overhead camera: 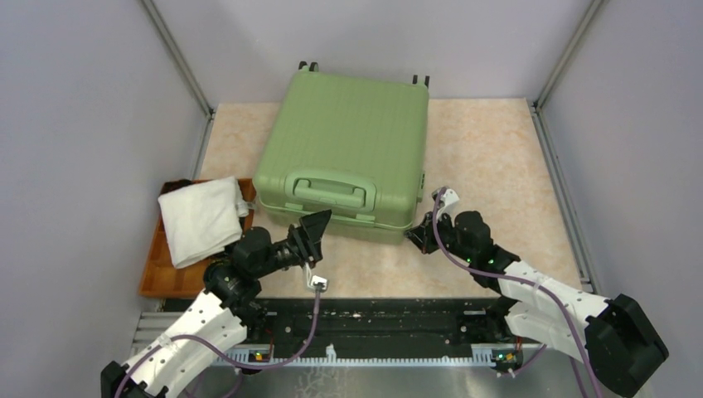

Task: Pack the luggage
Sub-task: Zip the luggage at the center of the board.

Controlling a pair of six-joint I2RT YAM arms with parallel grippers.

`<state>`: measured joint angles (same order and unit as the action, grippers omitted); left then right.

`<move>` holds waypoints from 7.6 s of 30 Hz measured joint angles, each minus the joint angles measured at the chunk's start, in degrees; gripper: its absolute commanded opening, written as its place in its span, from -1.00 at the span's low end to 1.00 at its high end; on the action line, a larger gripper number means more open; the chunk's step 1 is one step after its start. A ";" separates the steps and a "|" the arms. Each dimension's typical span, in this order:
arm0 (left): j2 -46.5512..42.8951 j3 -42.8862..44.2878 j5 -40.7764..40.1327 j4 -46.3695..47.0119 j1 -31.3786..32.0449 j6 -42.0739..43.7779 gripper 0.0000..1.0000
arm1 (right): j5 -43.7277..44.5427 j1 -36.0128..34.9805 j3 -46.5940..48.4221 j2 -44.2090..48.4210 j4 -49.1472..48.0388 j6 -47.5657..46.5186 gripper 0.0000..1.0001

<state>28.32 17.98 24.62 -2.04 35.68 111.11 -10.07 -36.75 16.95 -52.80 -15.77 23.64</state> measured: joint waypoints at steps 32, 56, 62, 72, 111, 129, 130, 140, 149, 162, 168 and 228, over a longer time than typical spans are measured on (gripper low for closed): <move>9.05 5.73 -5.09 -8.85 0.24 -15.04 0.51 | 0.35 0.00 -0.63 1.29 0.09 1.09 -1.00; 17.03 13.70 -5.92 -9.68 1.25 -34.75 -0.86 | 2.47 -0.20 -8.70 10.58 -5.68 2.62 -0.06; 18.43 15.91 -6.38 -11.87 1.44 -37.11 -0.98 | 3.67 -0.24 -10.67 13.29 -7.21 1.68 0.31; 20.50 19.82 -6.75 -15.34 1.57 -41.03 -1.00 | 3.26 4.94 -12.46 7.54 -11.08 -0.07 0.47; 22.95 25.00 -0.94 -26.03 1.03 -40.74 0.27 | -11.04 11.06 -9.77 -5.22 -28.79 -4.50 0.10; 27.98 24.15 -5.81 -17.73 1.25 -43.34 -1.00 | -10.14 11.06 -11.67 -1.55 -25.55 -3.50 0.01; 28.13 24.46 -5.79 -18.03 1.25 -43.78 -1.00 | -9.97 11.06 -11.72 -1.36 -24.94 -3.52 0.04; 31.32 31.54 -6.08 -26.36 1.18 -47.39 -1.00 | -7.74 11.06 -11.32 -5.90 -22.62 -5.99 0.13; 31.32 32.50 -6.32 -28.15 1.11 -48.04 -1.00 | -7.76 11.06 -10.27 -9.75 -28.28 -9.11 -0.15; 32.11 33.51 -6.93 -28.83 1.11 -48.26 -1.00 | -10.19 11.06 -9.70 -13.44 -33.03 -11.02 -0.92; 32.76 34.36 -6.95 -29.46 1.11 -48.74 -1.00 | -11.91 11.04 -10.49 -12.20 -34.34 -9.57 -1.00; 37.00 38.29 -15.96 -31.19 5.07 -50.10 -1.00 | 10.95 -3.17 -12.83 5.46 -22.82 -8.02 -1.00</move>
<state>65.32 56.27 8.67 -33.23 40.75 61.01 0.89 -39.92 4.12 -47.33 -38.59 15.62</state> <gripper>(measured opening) 0.039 0.007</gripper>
